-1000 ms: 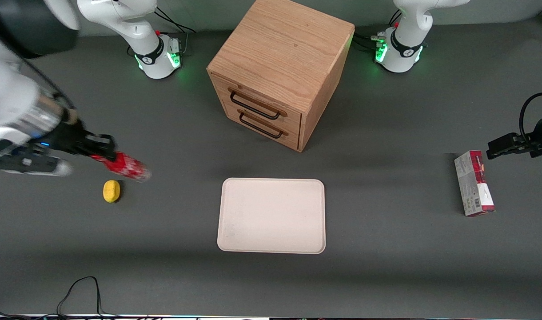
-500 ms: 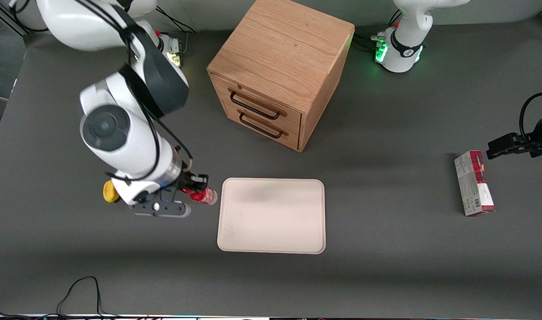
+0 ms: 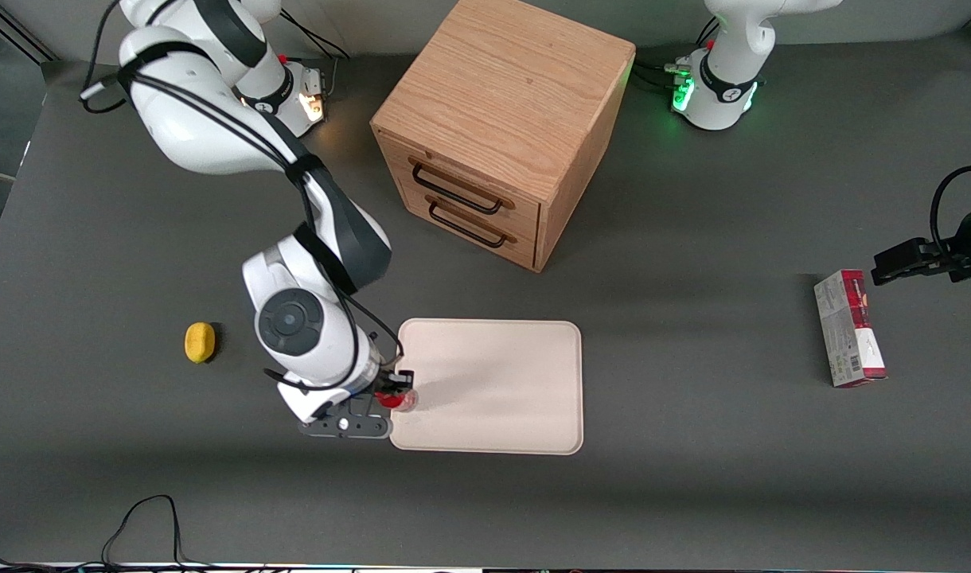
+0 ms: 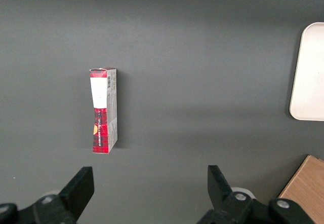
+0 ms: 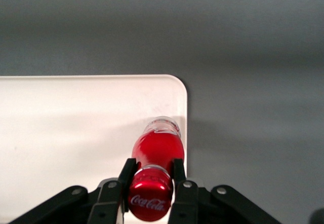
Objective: Place coke bottle on tray
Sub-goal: 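Lift the bottle and carry it with the right gripper onto the tray, then lower the bottle upright onto the tray and open the right gripper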
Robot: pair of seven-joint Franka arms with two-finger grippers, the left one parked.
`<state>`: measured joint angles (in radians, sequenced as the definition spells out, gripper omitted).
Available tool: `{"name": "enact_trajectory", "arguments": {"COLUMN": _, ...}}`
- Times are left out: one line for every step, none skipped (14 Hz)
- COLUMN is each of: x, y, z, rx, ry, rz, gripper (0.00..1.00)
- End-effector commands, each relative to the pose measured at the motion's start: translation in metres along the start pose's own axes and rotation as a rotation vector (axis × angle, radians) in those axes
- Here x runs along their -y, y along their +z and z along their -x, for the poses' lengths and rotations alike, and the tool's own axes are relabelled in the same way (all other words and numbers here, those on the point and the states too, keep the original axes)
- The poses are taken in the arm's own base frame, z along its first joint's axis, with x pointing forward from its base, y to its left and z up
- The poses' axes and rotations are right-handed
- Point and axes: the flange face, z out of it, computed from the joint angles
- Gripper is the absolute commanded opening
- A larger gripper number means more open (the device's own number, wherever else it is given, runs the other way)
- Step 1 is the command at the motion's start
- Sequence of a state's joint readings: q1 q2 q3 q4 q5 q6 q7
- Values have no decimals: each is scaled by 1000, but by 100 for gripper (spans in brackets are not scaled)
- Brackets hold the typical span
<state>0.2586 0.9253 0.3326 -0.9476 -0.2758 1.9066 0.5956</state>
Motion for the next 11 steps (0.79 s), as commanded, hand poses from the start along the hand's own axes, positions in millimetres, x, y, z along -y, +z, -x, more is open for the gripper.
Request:
{"name": "enact_trajectory", "arguments": {"x": 7, "y": -2, "z": -8, "rx": -49, "ry": 13, "rz": -19, "gripper": 0}}
{"name": "enact_trajectory", "arguments": {"x": 7, "y": 2, "z": -8, "rx": -48, "ry": 13, "rz": -20, "gripper": 0}}
{"name": "enact_trajectory", "arguments": {"x": 6, "y": 3, "z": -8, "rx": -49, "ry": 13, "rz": -18, "gripper": 15}}
{"name": "enact_trajectory", "arguments": {"x": 6, "y": 7, "z": -7, "rx": -52, "ry": 2, "rz": -6, "gripper": 95}}
{"name": "enact_trajectory", "arguments": {"x": 7, "y": 15, "z": -5, "rx": -77, "ry": -13, "rz": 32, "gripper": 100}}
{"name": "enact_trajectory", "arguments": {"x": 8, "y": 21, "z": -2, "rx": -95, "ry": -22, "rz": 76, "gripper": 100}}
{"name": "enact_trajectory", "arguments": {"x": 11, "y": 19, "z": 0, "rx": -107, "ry": -29, "rz": 90, "gripper": 100}}
{"name": "enact_trajectory", "arguments": {"x": 13, "y": 11, "z": 2, "rx": -110, "ry": -32, "rz": 87, "gripper": 100}}
{"name": "enact_trajectory", "arguments": {"x": 12, "y": -5, "z": 6, "rx": -118, "ry": -41, "rz": 88, "gripper": 100}}
{"name": "enact_trajectory", "arguments": {"x": 12, "y": -18, "z": 16, "rx": -108, "ry": -49, "rz": 89, "gripper": 100}}
{"name": "enact_trajectory", "arguments": {"x": 7, "y": -39, "z": 24, "rx": -100, "ry": -45, "rz": 78, "gripper": 100}}
